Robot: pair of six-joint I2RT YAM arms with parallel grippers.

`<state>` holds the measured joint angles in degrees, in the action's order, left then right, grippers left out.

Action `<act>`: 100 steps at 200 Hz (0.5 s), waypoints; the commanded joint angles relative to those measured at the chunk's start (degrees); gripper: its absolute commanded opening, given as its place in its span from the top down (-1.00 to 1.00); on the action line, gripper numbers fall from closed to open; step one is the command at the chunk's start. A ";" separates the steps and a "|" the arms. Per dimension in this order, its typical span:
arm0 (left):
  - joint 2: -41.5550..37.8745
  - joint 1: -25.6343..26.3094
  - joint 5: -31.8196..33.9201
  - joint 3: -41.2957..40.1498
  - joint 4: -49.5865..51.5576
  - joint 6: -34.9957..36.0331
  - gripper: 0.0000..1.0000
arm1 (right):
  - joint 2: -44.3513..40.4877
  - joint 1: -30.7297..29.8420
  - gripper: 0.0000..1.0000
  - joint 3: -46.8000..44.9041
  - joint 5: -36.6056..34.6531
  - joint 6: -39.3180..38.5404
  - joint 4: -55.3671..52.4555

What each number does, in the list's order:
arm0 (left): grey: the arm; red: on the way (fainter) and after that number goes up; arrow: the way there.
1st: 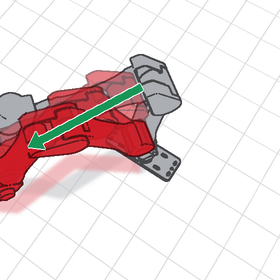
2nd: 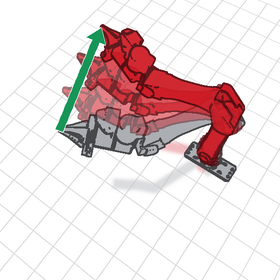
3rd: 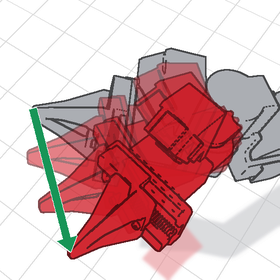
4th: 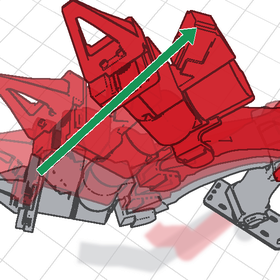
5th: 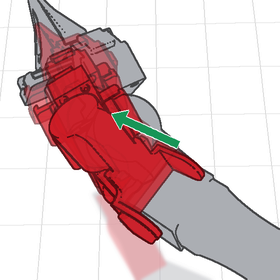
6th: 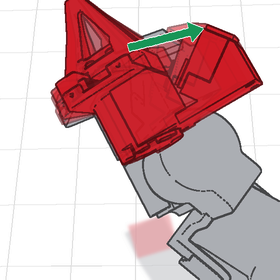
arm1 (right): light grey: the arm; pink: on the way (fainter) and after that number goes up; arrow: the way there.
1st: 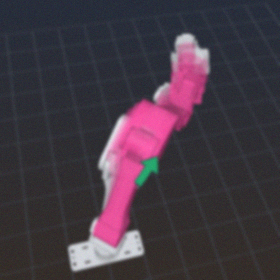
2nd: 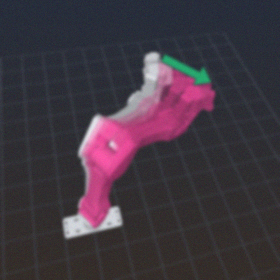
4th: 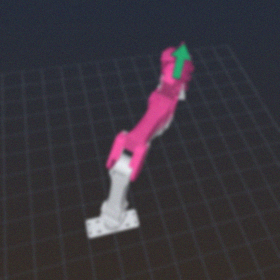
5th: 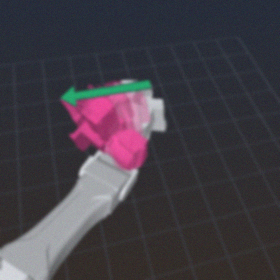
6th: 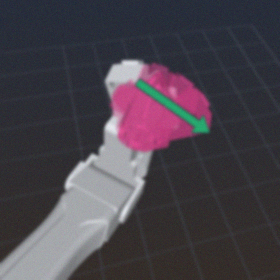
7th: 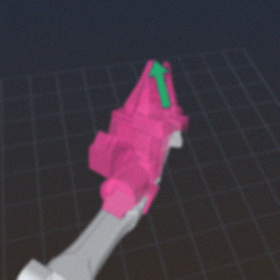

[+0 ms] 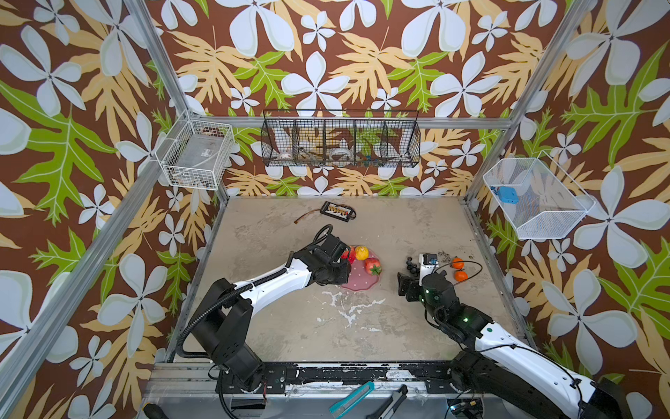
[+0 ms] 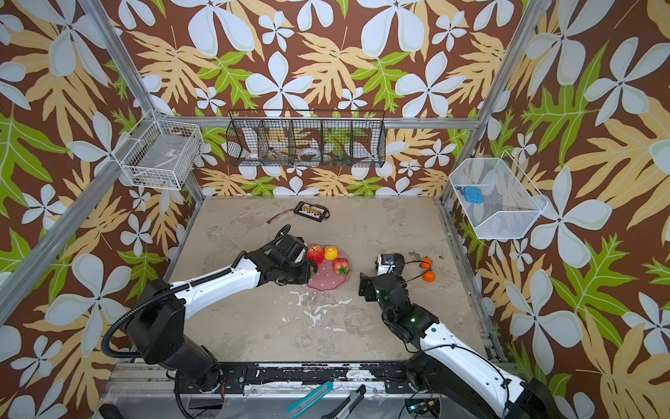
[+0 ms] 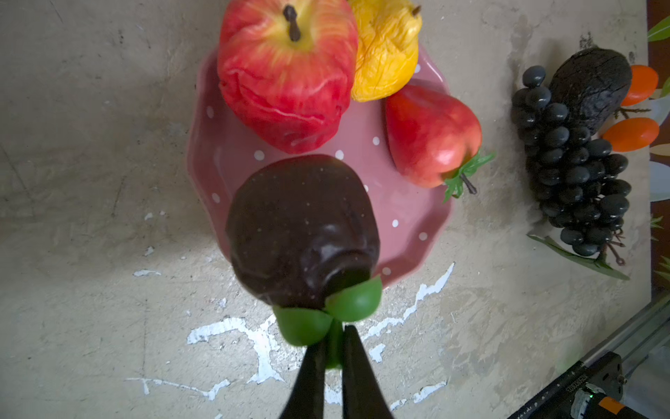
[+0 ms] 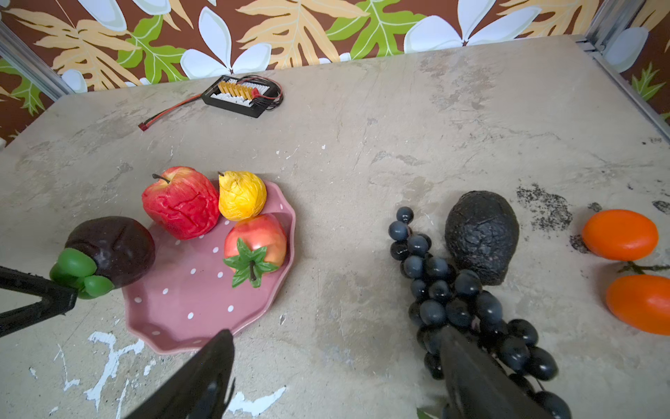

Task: Arrange fruit in a fruit bowl
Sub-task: Place the fruit in the fruit bowl.

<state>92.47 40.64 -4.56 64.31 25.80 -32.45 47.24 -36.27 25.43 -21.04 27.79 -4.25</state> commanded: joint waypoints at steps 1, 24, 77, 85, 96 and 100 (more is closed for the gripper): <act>1.48 -0.28 -0.12 1.77 3.44 2.05 1.00 | -0.26 0.06 -0.75 -0.21 -1.11 -0.63 1.36; 3.91 -0.39 -0.58 3.70 5.45 3.37 1.00 | -0.65 0.05 -0.75 -0.21 -1.37 -0.63 1.19; 6.10 -1.07 0.82 4.89 6.50 4.89 1.00 | -1.19 0.08 -0.75 -0.56 -1.29 -0.46 1.05; 6.53 -1.26 1.04 4.85 6.55 5.10 1.00 | -1.22 0.05 -0.75 -0.56 -1.37 -0.46 1.00; 7.00 -1.59 0.81 4.76 6.62 5.41 1.00 | -1.27 0.09 -0.75 -0.47 -1.46 -0.46 0.83; 7.09 -1.62 0.89 4.77 6.54 5.50 1.00 | -1.26 0.11 -0.75 -0.45 -1.46 -0.46 0.78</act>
<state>98.94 39.51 -4.56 68.93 31.22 -28.27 46.13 -36.14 24.84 -21.41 27.81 -4.12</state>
